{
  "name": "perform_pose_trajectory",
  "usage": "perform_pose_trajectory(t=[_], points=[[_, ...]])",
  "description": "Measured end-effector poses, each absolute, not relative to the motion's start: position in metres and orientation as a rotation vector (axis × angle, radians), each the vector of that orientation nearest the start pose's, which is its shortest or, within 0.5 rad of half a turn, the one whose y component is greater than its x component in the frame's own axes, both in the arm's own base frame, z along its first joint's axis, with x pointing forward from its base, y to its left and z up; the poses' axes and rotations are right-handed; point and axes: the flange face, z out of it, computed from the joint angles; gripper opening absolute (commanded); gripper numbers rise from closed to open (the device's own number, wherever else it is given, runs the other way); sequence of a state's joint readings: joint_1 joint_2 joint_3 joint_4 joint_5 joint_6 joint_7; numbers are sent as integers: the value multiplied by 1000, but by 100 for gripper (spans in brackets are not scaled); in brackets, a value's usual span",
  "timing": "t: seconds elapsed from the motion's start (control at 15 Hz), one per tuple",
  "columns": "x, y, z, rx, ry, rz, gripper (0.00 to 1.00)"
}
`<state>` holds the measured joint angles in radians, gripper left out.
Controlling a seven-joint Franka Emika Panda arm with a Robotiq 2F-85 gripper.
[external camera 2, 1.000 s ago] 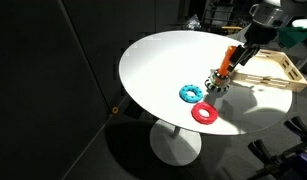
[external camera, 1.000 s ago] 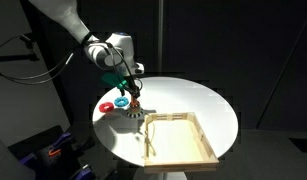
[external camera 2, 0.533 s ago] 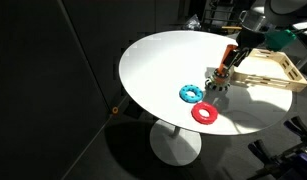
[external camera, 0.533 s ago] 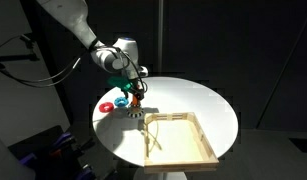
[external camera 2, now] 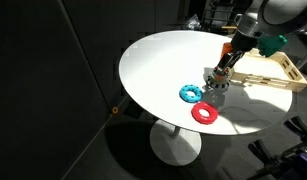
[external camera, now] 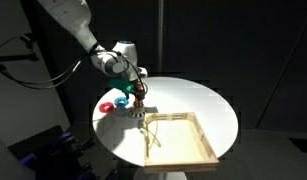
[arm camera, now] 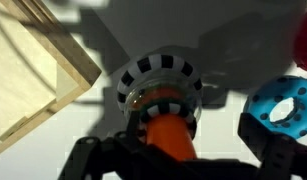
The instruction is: Move the black and white item to the wooden tray
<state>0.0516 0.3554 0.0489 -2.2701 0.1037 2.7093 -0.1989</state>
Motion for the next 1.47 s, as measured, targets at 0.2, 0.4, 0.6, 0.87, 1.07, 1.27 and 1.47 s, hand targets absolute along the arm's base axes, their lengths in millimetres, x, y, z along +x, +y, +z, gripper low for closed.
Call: perform_pose_trajectory(t=[0.2,0.4,0.6,0.87,1.07,1.27,1.47], points=[[544,53,202,-3070,-345,-159,100],[544,49,199,-3086,-388,-168,100],[545,43,197,-3102,-422,-167,100],[545,36,197,-3120,-452,-167,100],[546,31,196,-3136,-467,-177,100],[548,25,196,-3155,-474,-203,100],[549,21,196,-3166,-473,-225,100]])
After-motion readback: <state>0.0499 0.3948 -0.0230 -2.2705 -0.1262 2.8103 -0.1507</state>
